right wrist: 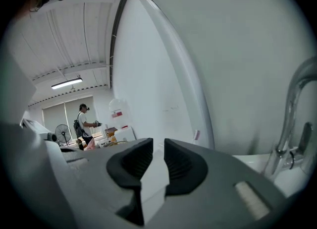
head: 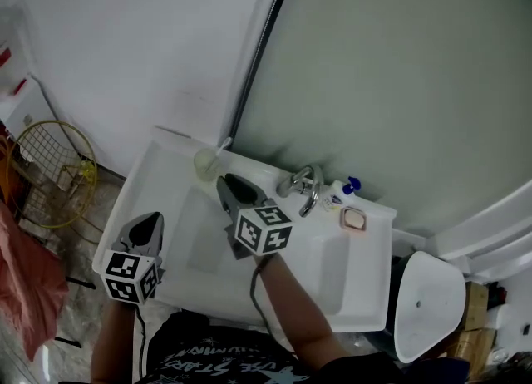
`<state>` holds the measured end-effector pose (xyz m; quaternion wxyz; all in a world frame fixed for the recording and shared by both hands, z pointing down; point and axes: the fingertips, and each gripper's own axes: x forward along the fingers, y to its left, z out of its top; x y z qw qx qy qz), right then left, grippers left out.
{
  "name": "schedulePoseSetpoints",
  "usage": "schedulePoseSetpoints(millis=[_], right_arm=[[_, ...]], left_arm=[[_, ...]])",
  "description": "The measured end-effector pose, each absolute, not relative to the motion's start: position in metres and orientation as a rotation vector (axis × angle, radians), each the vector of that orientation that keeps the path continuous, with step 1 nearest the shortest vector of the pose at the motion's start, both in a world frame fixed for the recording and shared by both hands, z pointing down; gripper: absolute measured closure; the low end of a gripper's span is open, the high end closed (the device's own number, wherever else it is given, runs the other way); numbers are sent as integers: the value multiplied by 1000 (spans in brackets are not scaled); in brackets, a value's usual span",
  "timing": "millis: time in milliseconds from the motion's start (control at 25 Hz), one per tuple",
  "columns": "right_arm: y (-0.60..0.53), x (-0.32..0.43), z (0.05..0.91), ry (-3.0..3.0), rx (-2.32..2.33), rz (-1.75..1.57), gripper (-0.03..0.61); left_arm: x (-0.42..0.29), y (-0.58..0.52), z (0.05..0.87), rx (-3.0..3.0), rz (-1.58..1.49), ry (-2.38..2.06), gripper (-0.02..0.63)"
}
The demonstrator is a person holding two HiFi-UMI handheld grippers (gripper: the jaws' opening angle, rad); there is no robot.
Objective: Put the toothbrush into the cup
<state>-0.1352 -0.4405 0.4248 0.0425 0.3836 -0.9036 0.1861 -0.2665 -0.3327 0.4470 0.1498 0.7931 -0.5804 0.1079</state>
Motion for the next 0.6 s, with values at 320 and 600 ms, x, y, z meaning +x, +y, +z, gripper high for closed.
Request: schedulePoseSetpoints(millis=[320, 600], right_arm=[[-378, -104, 427, -2785, 1089, 555, 574], [-323, -85, 424, -2812, 1000, 510, 574]], left_arm=[[-234, -268, 452, 2227, 302, -1723, 606], [-212, -224, 447, 2202, 275, -1782, 606]])
